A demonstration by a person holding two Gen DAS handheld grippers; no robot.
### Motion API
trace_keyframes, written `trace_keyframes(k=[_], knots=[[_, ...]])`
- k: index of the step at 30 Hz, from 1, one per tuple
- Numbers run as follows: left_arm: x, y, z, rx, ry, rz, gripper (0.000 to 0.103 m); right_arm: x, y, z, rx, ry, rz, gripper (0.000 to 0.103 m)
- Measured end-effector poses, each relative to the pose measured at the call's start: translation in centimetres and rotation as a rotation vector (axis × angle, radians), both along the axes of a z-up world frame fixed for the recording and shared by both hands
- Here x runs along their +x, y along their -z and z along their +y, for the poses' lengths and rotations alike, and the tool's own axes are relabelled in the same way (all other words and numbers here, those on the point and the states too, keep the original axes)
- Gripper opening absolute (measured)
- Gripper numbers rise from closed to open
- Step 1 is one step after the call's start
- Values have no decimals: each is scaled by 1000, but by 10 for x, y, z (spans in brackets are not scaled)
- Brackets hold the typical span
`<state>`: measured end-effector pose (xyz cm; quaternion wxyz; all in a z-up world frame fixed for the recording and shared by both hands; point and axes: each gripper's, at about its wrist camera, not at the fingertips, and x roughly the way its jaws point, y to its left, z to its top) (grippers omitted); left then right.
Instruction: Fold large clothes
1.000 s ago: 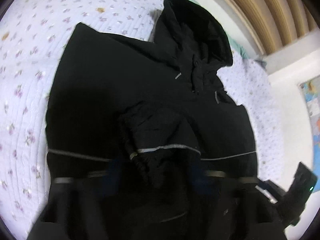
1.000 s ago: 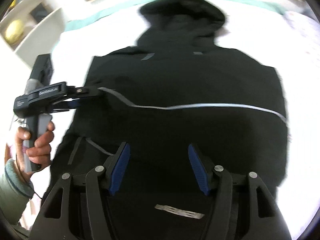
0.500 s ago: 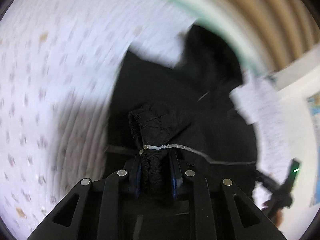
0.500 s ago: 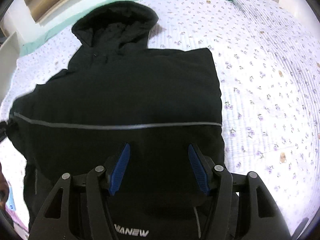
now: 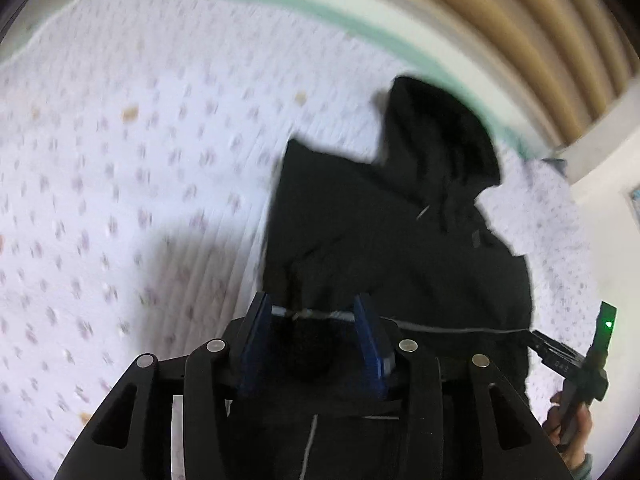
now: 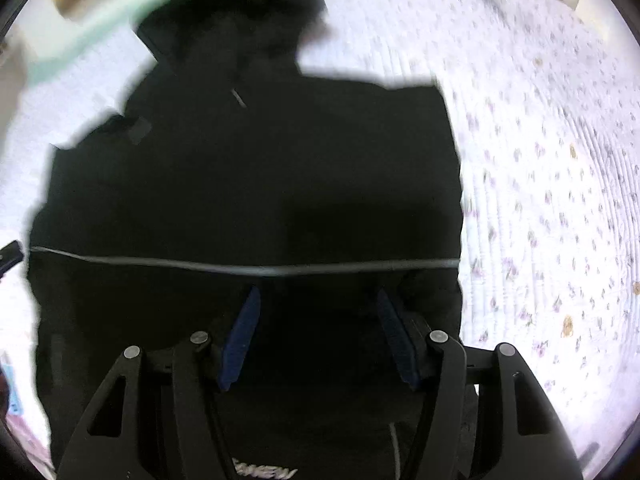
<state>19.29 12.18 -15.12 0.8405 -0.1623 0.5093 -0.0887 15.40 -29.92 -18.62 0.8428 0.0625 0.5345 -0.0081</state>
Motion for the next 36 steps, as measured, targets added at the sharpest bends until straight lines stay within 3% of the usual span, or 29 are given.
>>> trace_keyframes(k=[3, 6, 9, 11, 12, 14, 19, 22, 23, 25, 27, 31, 36], knots=[[8, -15, -18, -24, 73, -42, 44, 13, -16, 8, -70, -24, -55, 65], [18, -5, -44, -43, 158, -26, 44, 36, -8, 17, -102, -34, -55, 65], [30, 35, -74, 2, 221, 63, 44, 50, 20, 16, -130, -14, -2, 65], [37, 72, -78, 70, 200, 138, 42, 55, 44, 14, -169, 4, 54, 64], [41, 91, -71, 40, 169, 171, 38, 59, 58, 12, -177, 4, 88, 61], [47, 99, -60, -44, 109, 191, 36, 62, 63, 11, -175, 7, 100, 60], [47, 75, -71, 24, 188, 154, 36, 70, 61, 10, -158, 0, 113, 62], [49, 41, -75, -18, 231, 68, 36, 70, 51, 5, -116, -17, 111, 63], [48, 32, -74, -25, 235, 45, 38, 71, 42, 2, -75, -21, 98, 63], [60, 9, -77, -26, 240, -13, 51, 73, 22, -5, -9, -17, 53, 63], [83, -13, -84, -22, 247, -75, 57, 78, 2, -12, 18, -10, -3, 63], [136, -34, -108, 13, 257, -143, 57, 119, -30, -28, 91, 3, -97, 63], [220, -28, -137, 35, 241, -144, 57, 178, -38, -46, 131, 39, -166, 64]])
